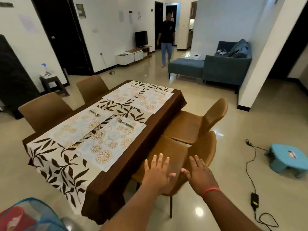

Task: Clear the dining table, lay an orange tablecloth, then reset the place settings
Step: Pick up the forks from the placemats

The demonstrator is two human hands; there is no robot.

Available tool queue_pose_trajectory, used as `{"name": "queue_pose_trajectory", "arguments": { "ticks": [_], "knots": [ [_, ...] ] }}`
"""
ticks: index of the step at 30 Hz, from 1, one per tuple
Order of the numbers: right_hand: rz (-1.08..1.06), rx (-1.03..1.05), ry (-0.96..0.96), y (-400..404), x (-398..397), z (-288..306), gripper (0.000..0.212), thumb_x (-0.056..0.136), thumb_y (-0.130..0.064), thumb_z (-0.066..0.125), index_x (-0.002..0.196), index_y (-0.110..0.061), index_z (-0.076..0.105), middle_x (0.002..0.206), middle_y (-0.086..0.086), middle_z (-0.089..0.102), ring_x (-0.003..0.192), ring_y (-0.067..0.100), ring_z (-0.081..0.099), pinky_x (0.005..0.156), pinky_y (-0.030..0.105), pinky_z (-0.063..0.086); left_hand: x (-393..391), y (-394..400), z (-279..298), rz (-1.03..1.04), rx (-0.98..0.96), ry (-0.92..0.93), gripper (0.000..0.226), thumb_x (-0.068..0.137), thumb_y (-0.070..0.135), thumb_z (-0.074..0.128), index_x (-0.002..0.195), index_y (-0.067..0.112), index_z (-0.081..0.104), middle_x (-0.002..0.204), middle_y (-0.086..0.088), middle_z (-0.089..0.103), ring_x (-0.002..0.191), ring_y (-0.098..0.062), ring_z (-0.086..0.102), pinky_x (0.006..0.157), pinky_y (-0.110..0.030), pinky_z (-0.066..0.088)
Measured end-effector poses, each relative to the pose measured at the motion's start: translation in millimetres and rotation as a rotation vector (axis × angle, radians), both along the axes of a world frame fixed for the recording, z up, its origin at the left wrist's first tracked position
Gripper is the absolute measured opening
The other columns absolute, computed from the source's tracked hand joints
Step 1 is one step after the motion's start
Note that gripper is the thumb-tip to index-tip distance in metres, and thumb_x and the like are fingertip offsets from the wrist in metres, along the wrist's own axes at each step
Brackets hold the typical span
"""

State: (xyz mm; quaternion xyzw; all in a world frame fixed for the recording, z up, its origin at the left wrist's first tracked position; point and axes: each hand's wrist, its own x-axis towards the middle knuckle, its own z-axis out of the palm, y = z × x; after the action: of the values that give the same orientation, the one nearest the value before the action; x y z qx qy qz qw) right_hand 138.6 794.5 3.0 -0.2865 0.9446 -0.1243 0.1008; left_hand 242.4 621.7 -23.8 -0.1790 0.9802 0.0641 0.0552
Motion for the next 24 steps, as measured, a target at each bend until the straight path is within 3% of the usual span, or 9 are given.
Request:
{"name": "queue_pose_trajectory", "arguments": {
  "ticks": [6,10,16,24],
  "knots": [
    [0.199,0.039,0.007,-107,-69,-10,0.077,0.095,-0.068,0.024,0.157,-0.028,0.006,0.166,0.002,0.004,0.153,0.026,0.005,0.122,0.046,0.015,-26,-100,3,0.199,-0.037,0.013,0.084,0.086,0.077,-0.009,0.158,0.033,-0.007,0.168,-0.004,-0.007,0.154,-0.032,-0.008,0.118,-0.063,-0.004],
    [0.334,0.025,0.002,-192,-103,-18,0.078,0.093,-0.071,0.025,0.157,-0.03,0.008,0.166,0.0,0.006,0.152,0.025,0.008,0.12,0.047,0.017,-29,-154,3,0.407,-0.042,0.005,0.081,0.089,0.076,-0.002,0.158,0.034,-0.006,0.168,-0.003,-0.01,0.154,-0.03,-0.012,0.118,-0.063,-0.009],
    [0.569,0.065,-0.026,-295,-132,-8,0.079,0.093,-0.07,0.026,0.157,-0.027,0.009,0.166,0.001,0.005,0.152,0.027,0.008,0.121,0.049,0.018,-24,-210,18,0.664,-0.056,-0.014,0.075,0.095,0.072,0.005,0.157,0.035,-0.012,0.167,0.001,-0.016,0.154,-0.026,-0.015,0.118,-0.059,-0.013],
    [0.766,0.165,-0.025,-383,-122,-30,0.079,0.096,-0.067,0.026,0.158,-0.022,0.008,0.166,0.004,0.004,0.152,0.028,0.009,0.12,0.048,0.022,5,-259,0,0.817,0.028,-0.111,0.074,0.097,0.07,0.006,0.157,0.032,-0.013,0.167,-0.001,-0.018,0.154,-0.028,-0.015,0.119,-0.062,-0.008]
  ]
}}
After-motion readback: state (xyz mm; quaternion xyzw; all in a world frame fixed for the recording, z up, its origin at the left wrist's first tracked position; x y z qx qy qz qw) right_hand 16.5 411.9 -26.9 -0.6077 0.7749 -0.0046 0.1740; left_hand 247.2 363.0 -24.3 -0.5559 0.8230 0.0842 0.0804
